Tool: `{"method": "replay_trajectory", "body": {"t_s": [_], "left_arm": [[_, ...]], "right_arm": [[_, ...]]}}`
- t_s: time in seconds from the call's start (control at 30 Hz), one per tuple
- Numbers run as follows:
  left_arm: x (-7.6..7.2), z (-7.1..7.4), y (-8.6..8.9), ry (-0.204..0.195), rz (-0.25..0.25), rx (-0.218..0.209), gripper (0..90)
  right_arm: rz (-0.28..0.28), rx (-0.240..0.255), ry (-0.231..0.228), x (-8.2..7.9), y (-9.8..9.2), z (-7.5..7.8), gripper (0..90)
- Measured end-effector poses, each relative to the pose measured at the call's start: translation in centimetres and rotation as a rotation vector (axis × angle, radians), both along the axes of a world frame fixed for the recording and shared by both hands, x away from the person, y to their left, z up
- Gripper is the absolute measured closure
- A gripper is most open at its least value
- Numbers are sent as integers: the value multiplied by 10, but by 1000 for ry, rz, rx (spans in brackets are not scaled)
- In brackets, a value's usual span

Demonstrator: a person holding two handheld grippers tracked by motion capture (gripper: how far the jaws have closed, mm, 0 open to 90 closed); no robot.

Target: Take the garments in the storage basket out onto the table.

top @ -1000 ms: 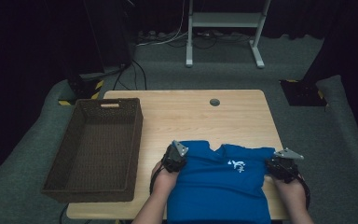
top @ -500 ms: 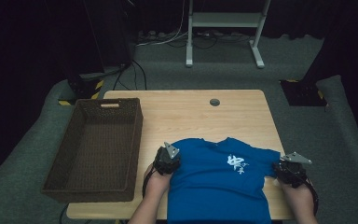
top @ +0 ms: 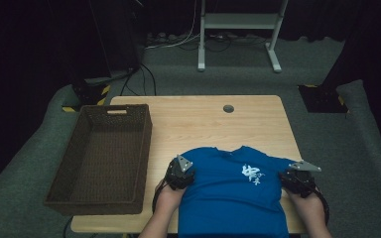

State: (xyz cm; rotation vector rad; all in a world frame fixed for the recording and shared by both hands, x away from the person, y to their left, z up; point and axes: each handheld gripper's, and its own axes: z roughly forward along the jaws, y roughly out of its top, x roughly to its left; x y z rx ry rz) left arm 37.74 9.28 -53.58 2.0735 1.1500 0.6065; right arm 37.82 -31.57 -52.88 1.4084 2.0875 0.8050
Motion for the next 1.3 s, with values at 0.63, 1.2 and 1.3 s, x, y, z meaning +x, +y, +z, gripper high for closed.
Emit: {"method": "replay_trajectory", "body": {"t_s": [0.63, 1.2, 1.3], "left_arm": [[-16, 13, -5, 12, -71, -6, 512], [68, 16, -73, 107, -103, 2, 535], [63, 11, -76, 118, -131, 25, 563]], "right_arm": [[13, 12, -7, -48, -16, 0, 643], [23, 48, -37, -50, -14, -5, 647], [25, 53, -39, -50, -14, -5, 647]]}}
